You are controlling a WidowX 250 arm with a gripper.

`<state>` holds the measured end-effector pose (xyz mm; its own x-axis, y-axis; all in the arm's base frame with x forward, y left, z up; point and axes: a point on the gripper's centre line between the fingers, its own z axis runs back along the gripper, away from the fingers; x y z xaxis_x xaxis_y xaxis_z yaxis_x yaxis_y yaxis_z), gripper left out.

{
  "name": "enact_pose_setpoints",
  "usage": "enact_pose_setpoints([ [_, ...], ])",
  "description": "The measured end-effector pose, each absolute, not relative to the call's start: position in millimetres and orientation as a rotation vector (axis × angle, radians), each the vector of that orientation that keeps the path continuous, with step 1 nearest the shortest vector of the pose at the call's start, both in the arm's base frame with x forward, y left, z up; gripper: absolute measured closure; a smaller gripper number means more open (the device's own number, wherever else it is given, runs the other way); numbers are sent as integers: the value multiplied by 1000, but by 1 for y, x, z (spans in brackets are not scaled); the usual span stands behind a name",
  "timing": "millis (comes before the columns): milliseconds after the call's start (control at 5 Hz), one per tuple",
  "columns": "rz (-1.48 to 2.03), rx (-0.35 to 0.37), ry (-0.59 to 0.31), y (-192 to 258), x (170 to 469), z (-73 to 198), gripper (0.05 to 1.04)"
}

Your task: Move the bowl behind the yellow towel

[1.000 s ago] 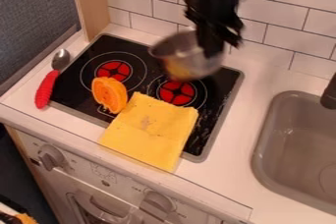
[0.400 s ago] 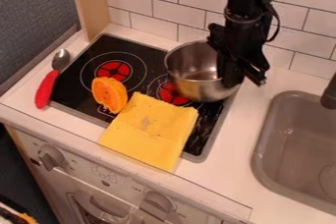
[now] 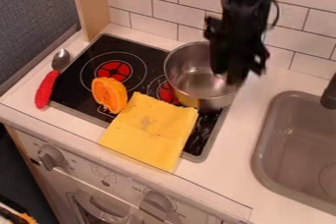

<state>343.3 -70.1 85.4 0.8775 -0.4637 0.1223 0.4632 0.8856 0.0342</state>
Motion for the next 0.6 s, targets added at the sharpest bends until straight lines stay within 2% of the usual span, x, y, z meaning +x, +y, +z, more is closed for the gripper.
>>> enact_pose_setpoints([
  [200,-410,18,-137,-60,338,103,243],
  [400,-287,48,-108,-39,324,106,76],
  [600,-238,46,-82,-28,317,97,81],
])
